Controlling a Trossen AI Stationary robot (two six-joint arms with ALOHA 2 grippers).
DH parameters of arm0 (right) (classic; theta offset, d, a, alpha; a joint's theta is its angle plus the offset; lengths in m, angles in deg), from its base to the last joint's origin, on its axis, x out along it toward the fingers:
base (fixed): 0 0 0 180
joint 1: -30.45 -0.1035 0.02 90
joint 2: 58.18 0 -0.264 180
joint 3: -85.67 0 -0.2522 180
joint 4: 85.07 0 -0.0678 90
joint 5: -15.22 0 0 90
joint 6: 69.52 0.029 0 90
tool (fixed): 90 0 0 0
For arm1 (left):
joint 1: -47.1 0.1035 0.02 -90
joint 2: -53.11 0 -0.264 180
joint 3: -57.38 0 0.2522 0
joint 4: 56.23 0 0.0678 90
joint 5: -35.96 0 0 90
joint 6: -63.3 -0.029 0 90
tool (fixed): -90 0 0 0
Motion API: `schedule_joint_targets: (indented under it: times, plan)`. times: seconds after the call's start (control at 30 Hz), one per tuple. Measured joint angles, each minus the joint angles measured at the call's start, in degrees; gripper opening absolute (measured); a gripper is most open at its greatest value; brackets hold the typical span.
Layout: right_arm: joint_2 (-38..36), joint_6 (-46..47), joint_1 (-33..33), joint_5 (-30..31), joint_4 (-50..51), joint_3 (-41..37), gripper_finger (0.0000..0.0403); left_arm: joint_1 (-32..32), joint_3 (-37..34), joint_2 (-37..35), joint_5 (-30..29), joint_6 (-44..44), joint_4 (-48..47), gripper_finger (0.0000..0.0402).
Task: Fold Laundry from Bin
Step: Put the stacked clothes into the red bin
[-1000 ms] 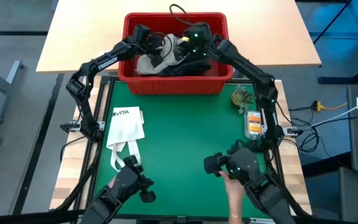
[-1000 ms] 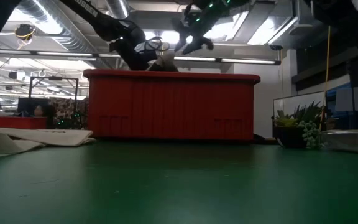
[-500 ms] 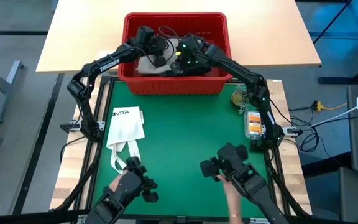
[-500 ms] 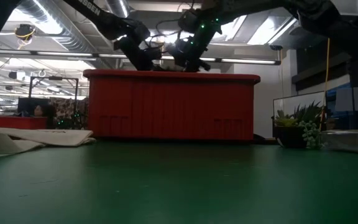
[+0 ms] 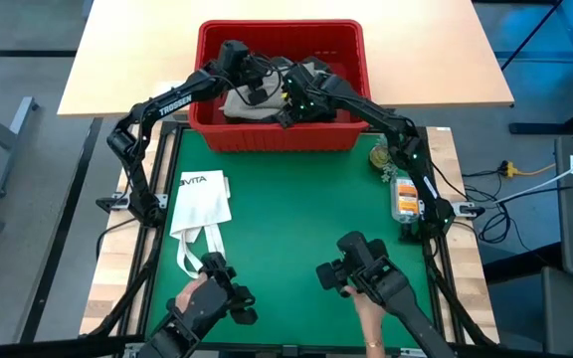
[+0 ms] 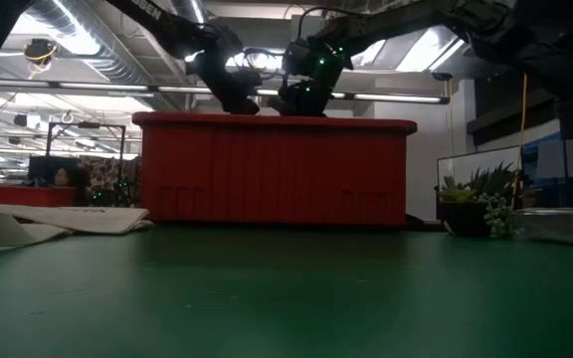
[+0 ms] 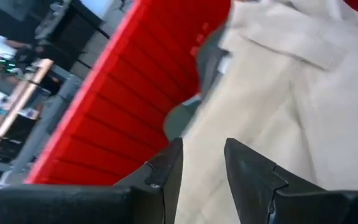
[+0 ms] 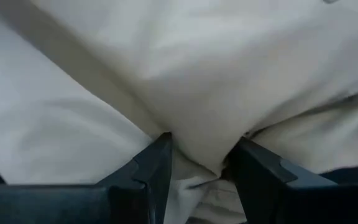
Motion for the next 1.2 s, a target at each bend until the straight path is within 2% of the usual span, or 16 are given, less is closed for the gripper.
schedule_joint_targets:
  times: [0.1,0.27,0.4,0.47,0.67,0.77,1.03,1.2]
  plan:
    - [0.13,-0.14,0.07,-2.58,-1.48,-0.08,0.0159,-0.09,2.02,-0.01,-0.89,-0.06,-0.67,0.0115]
    - [0.24,-0.22,0.17,-2.17,-2.3,1.56,0.0159,-0.07,5.99,-0.02,-1.36,0.08,-2.49,0.0115]
    - [-2.34,-0.47,0.92,-4.34,-4.83,1.25,0.0159,-0.11,8.94,-0.15,-0.99,0.44,-7.5,0.0115]
    - [-4.75,-0.9,1.53,-4.73,-6.08,1.17,0.0159,-0.28,9.51,-0.27,1.08,1.52,-9.78,0.0115]
    - [-8.41,-1.54,2.7,0.57,-9.53,1.3,0.0159,-0.65,9.51,-0.31,13.42,8.06,-12.82,0.0115]
    - [-7.78,-1.64,3.0,2.28,-12.94,1.24,0.0159,-1.5,8.63,-0.28,16.54,10.18,-12.91,0.0115]
    - [-2.87,-1.73,2.96,2.01,-14.6,1.22,0.0159,-5.27,3.47,1.98,16.09,10.91,-13.05,0.0115]
    - [1.14,-1.42,3.36,6.43,-10.76,1.35,0.0159,-6.32,1.74,2.52,15.04,11.21,-12.78,0.0115]
